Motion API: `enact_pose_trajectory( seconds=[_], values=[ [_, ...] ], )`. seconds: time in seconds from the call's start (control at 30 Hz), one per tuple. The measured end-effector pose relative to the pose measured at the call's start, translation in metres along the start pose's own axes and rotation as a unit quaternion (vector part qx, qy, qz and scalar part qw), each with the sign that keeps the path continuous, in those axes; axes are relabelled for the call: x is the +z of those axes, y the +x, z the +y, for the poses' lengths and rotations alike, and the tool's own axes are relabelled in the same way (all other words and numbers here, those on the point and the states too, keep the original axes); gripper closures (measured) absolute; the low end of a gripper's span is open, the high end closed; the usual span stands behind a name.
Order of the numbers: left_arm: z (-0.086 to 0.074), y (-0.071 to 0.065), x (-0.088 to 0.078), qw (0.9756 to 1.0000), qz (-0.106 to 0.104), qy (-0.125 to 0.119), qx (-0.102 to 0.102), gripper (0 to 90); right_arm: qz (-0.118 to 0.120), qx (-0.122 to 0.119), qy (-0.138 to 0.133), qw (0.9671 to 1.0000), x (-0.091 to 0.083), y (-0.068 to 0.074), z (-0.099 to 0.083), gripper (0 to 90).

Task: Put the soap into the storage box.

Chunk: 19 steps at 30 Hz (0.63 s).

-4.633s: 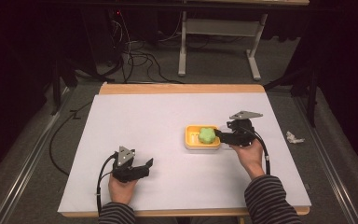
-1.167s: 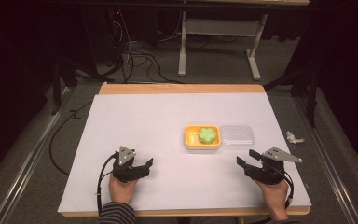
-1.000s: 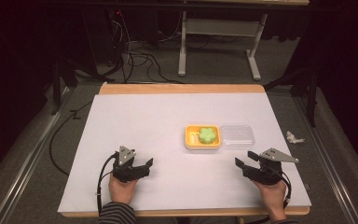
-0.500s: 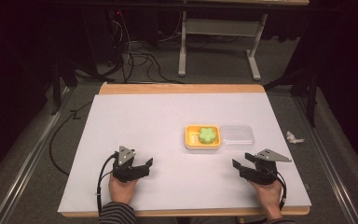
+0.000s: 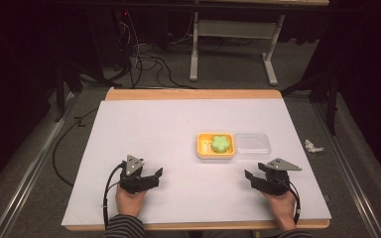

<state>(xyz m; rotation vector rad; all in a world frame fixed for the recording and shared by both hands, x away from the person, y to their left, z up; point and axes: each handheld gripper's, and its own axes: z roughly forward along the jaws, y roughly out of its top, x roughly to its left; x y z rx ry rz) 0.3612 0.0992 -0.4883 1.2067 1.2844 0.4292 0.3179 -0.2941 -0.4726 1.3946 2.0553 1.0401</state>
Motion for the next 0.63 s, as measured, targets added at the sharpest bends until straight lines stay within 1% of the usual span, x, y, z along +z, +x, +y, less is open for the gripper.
enact_pose_trajectory(
  seconds=[0.1, 0.23, 0.53, 0.63],
  values=[
    [0.0001, 0.0001, 0.0, 1.0, 0.0, 0.0, 0.0, 18.5, -0.002, -0.006, 0.001, 1.0, 0.0012, 0.0, -0.0001, 37.8],
    [0.0001, 0.0, 0.0, 1.0, 0.0, -0.001, 0.0, 18.5, -0.003, -0.005, -0.001, 1.0, 0.0021, 0.0008, -0.0006, 37.8],
    [0.0001, 0.0001, 0.0, 1.0, 0.0, 0.0, 0.0, 18.5, -0.004, -0.012, 0.001, 0.9999, 0.0042, 0.0016, -0.0032, 37.7],
    [0.0, 0.0, 0.0, 1.0, 0.0, -0.001, 0.0, 18.5, -0.004, -0.008, -0.001, 1.0, 0.0041, 0.0015, -0.0035, 37.7]
  ],
)
